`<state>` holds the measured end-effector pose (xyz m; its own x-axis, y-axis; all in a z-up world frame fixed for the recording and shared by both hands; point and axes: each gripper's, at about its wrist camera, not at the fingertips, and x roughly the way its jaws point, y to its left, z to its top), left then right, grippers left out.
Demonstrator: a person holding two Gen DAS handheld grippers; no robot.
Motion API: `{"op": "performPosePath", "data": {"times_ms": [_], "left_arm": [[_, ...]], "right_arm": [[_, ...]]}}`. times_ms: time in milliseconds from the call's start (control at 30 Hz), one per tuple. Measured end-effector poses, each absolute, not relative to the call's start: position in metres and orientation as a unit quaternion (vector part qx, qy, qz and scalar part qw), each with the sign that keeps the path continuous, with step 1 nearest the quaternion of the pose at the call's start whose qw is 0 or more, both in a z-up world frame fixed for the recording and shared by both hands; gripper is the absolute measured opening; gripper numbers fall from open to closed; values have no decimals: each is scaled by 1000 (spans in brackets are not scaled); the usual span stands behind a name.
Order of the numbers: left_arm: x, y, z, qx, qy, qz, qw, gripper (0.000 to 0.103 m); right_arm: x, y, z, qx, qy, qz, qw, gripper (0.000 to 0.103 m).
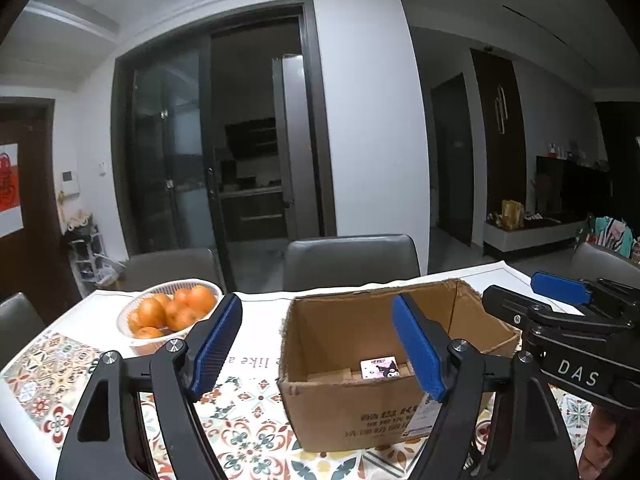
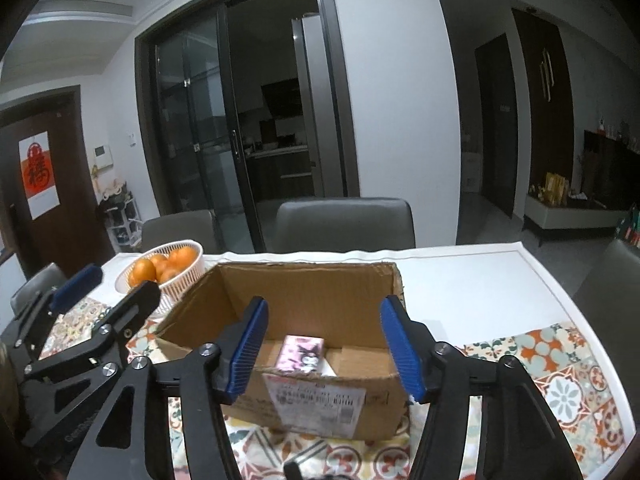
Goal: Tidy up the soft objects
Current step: 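Withdraw both tools from the box back toward the remaining items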
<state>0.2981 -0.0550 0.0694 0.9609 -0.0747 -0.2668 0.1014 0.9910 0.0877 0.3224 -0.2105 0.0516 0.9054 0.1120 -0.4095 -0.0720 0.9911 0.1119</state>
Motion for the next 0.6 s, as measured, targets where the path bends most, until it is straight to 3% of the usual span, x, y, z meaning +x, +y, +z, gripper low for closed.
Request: {"op": "performPosePath", "data": {"times_ms": [267,600], "left_arm": [[259,-52,87,53,126,-42,990,83],[214,-49,88,55,136,-42,988,85]], "right_arm": [[280,-205,73,44,190,43,980,71],[236,-207,74,52,190,42,980,73]]}}
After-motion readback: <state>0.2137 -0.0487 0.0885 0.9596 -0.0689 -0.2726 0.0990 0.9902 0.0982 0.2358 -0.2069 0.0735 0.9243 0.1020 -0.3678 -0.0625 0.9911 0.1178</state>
